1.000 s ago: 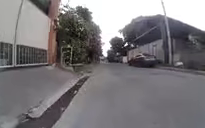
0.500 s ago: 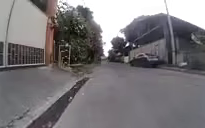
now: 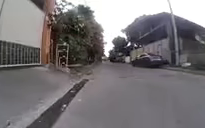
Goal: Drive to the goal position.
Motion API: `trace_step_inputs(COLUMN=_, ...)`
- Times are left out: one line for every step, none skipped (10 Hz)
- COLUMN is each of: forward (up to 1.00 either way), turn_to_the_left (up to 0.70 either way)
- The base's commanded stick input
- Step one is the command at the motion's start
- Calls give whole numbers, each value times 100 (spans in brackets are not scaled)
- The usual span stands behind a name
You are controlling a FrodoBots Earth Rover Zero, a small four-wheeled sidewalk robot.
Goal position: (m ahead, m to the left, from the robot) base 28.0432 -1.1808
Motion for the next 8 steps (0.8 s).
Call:
trace_step_inputs(forward=70, turn_to_the_left=-35)
trace_step_inputs(forward=70, turn_to_the_left=-13)
trace_step_inputs(forward=70, turn_to_the_left=0)
trace_step_inputs(forward=70, turn_to_the_left=0)
trace_step_inputs(forward=70, turn_to_the_left=0)
trace_step_inputs(forward=70, turn_to_the_left=0)
trace_step_inputs(forward=70, turn_to_the_left=0)
trace_step_inputs(forward=70, turn_to_the_left=0)
